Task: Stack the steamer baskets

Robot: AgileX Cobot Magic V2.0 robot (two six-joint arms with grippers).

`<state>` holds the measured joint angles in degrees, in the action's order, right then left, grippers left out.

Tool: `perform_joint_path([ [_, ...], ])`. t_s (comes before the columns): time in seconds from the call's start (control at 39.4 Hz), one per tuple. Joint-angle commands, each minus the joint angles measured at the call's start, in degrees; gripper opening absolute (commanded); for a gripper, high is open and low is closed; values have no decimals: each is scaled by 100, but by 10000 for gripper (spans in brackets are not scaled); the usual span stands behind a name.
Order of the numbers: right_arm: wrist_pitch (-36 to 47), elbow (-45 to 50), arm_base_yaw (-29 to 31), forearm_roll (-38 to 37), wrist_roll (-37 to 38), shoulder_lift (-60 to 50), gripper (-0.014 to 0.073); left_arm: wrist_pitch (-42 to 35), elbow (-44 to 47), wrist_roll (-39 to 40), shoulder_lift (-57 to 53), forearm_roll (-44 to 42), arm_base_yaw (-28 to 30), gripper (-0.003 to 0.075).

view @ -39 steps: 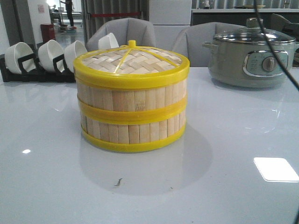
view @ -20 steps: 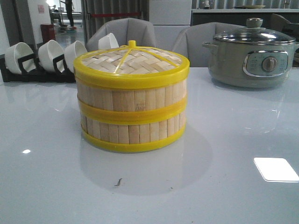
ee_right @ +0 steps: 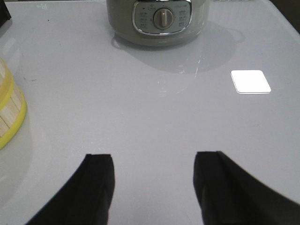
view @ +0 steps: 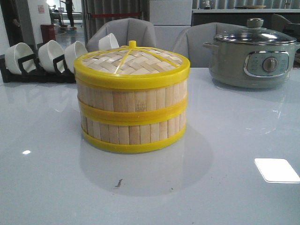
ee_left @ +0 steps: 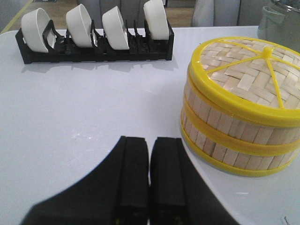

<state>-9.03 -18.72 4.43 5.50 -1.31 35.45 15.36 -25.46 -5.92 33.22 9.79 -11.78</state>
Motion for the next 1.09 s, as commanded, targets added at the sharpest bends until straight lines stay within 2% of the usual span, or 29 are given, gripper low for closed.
perform_joint_path([
  [0.0,772,107,38,32,-15,-160,486,-512,-168,44,0,55,-29,87],
  [0.2,951,153,38,83,-15,-306,485,-512,-168,44,0,55,-29,87],
  [0.28,962,153,38,83,-15,-306,438,-512,-168,44,0,55,-29,87],
  [0.33,946,153,38,83,-15,-306,346,-512,-168,44,0,55,-29,87],
  [0.43,806,153,38,89,-15,-306,25,-512,-168,44,0,55,-29,87],
  [0.48,794,153,38,96,-15,-306,91,-512,-168,44,0,55,-29,87],
  [0.63,794,153,38,96,-15,-306,51,-512,-168,44,0,55,-29,87],
  [1.07,173,153,33,96,-15,-306,51,-512,-168,44,0,55,-29,87],
])
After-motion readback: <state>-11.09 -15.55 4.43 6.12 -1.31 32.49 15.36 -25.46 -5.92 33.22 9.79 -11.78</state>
